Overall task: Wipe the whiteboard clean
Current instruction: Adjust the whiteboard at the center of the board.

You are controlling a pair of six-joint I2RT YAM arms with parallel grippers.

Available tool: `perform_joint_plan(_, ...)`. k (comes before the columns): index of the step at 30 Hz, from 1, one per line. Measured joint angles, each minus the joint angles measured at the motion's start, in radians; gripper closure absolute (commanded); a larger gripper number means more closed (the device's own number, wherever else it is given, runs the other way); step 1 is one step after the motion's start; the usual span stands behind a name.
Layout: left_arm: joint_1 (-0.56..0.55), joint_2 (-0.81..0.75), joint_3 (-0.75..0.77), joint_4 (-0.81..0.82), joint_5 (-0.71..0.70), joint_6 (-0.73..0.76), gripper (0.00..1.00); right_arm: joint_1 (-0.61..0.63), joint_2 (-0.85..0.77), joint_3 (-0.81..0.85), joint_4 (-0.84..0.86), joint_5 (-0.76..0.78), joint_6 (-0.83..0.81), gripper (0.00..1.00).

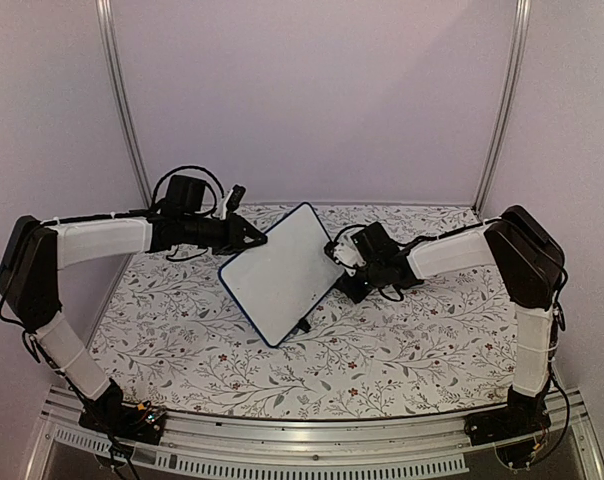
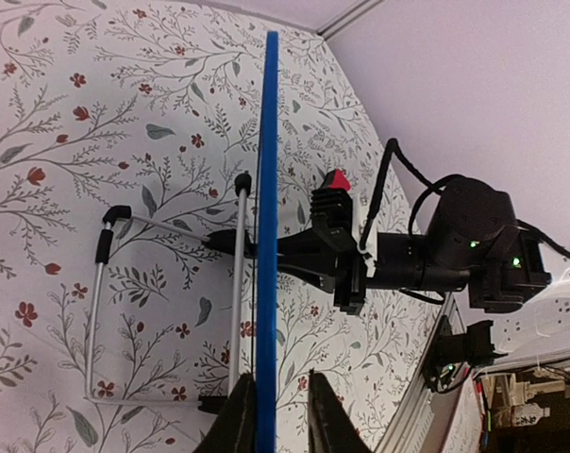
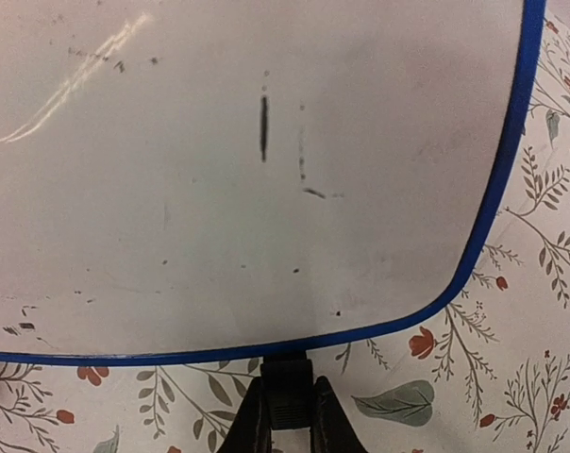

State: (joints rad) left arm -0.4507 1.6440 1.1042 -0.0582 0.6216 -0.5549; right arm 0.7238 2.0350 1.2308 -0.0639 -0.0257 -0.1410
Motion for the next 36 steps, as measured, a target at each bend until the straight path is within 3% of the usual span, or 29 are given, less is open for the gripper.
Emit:
perform_joint_plan(2,0.0,0.0,0.0,0.002,0.0,0.0,0.73,0.0,0.0,0.0,0.0,0.0,0.003,1.0)
perform_joint_plan(6,0.0,0.0,0.0,0.004,-0.001,0.0,0.46,0.001,0.0,0.0,0.0,0.003,0.013,1.0)
perform_joint_plan(9,0.0,0.0,0.0,0.006,-0.006,-0.002,0.09,0.004,0.0,-0.001,0.0,0.01,0.03,1.0)
perform_joint_plan(11,0.0,-0.001,0.0,0.005,-0.014,0.002,0.01,0.008,-0.004,-0.008,0.005,0.019,0.047,1.0)
perform_joint_plan(28,0.121,-0.211,-0.09,0.047,-0.241,-0.049,0.01,0.026,-0.045,-0.058,-0.02,0.179,0.334,1.0)
perform_joint_plan(36,0.126,-0.169,-0.093,0.06,-0.251,-0.066,0.26,0.029,-0.036,-0.012,-0.104,0.253,0.57,1.0)
